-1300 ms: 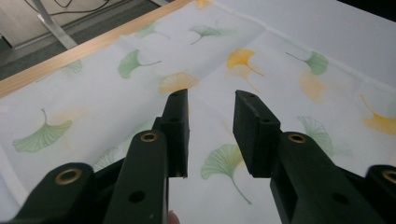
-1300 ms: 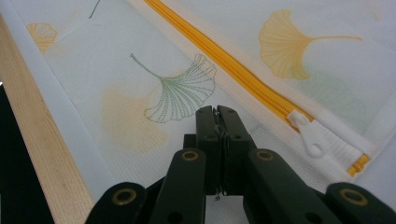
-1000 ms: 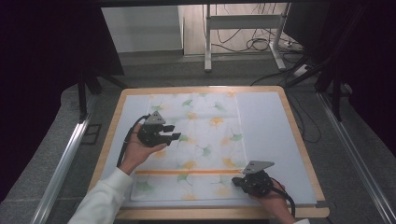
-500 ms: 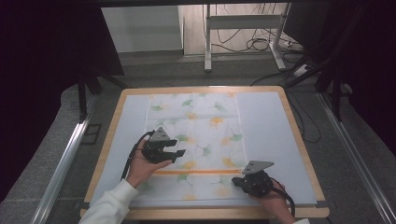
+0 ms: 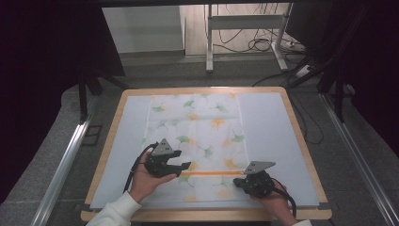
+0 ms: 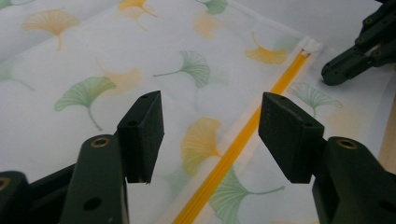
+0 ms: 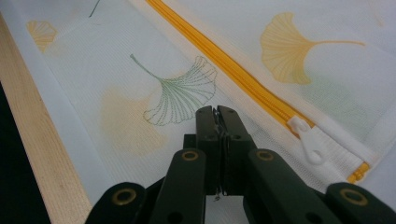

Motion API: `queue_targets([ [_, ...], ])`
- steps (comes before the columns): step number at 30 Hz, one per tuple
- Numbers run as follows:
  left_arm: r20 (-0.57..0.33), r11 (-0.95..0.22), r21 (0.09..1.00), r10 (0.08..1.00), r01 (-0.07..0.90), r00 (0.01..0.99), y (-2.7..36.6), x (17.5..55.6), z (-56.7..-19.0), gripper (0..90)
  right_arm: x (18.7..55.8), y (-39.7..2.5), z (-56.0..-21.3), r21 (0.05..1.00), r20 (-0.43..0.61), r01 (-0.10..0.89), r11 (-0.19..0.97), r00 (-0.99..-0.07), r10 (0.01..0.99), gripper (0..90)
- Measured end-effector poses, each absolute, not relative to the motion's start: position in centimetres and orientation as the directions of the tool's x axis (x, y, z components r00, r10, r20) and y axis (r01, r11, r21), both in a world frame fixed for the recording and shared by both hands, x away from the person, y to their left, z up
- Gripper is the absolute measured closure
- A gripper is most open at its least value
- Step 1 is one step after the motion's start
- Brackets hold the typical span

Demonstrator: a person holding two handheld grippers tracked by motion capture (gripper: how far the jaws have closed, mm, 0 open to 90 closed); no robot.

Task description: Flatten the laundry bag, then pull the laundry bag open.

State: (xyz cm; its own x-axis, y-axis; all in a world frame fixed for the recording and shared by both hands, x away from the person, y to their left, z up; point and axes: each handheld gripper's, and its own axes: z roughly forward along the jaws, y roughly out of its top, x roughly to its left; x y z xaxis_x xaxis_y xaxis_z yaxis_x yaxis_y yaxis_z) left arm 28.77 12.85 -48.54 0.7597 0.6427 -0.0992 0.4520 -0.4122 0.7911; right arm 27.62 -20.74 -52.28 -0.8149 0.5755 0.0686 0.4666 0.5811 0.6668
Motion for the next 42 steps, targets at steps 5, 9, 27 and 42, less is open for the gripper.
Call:
queue_targets([
  [5,-0.104,-0.421,0.792,0.62,0.442,0.778,11.9,28.2,-48.4,41.8,27.3,-21.0,-52.2,0.663,0.064,0.473,0.579,-0.807,0.587,87.4],
  [9,-0.096,-0.422,0.796,0.619,0.433,0.78,11.1,28.2,-48.1,41.5,27.1,-21.5,-52.1,0.659,0.063,0.488,0.572,-0.794,0.605,87.4],
  [27,-0.087,-0.462,0.79,0.565,0.402,0.82,7.2,29.0,-48.0,38.7,26.1,-22.6,-51.8,0.665,0.046,0.493,0.561,-0.777,0.628,87.8],
  [42,-0.081,-0.515,0.764,0.52,0.388,0.85,4.7,29.8,-48.7,43.0,26.0,-22.8,-52.0,0.656,0.06,0.52,0.547,-0.758,0.649,87.8],
])
